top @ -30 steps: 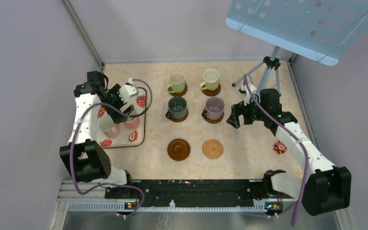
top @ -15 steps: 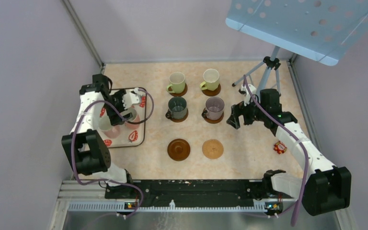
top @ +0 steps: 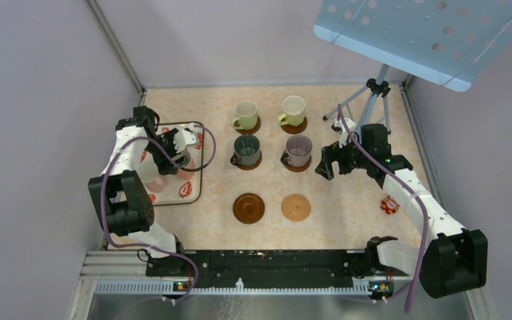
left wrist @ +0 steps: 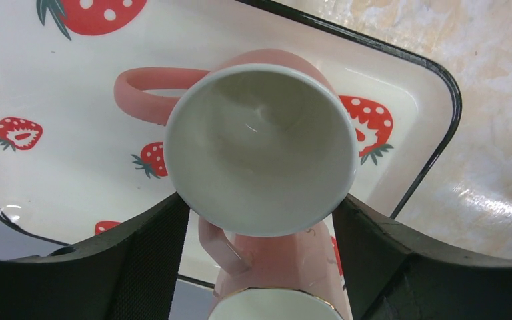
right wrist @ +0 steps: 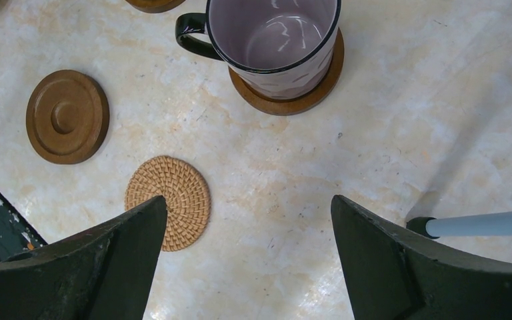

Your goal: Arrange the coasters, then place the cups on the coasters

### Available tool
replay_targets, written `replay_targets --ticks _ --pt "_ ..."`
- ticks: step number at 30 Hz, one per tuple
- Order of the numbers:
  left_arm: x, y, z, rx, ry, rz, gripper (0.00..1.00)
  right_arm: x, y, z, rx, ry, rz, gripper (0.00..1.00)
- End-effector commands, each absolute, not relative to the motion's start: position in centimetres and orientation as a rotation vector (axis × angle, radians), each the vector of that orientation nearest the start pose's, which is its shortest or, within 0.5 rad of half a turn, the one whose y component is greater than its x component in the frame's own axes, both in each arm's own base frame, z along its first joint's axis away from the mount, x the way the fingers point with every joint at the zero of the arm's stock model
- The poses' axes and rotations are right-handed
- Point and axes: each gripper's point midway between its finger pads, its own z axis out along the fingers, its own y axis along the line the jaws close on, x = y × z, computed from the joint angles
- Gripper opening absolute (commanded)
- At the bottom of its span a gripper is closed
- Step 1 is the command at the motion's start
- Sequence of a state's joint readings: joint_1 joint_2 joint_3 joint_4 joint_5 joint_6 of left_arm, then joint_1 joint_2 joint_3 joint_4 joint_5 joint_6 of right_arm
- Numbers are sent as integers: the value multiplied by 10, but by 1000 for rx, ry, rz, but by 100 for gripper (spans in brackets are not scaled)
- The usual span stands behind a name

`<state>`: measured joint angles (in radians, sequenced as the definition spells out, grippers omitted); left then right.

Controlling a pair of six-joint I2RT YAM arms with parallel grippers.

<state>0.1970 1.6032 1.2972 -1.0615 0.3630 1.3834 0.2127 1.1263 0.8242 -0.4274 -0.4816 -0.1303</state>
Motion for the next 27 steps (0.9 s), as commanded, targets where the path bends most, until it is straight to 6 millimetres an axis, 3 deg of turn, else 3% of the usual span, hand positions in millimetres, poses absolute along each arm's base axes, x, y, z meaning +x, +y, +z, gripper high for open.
replay_targets --ticks 1,10,18,27 --pt "330 29 108 1470 2233 -228 79 285 139 157 -642 2151 597 92" --pt "334 18 104 1299 2276 -301 71 285 139 156 -644 2151 598 92" --pt "321 6 101 1273 2293 -410 75 286 139 155 -646 2155 599 92" --pt "316 24 101 1344 2342 -336 77 286 139 156 -645 2154 598 92"
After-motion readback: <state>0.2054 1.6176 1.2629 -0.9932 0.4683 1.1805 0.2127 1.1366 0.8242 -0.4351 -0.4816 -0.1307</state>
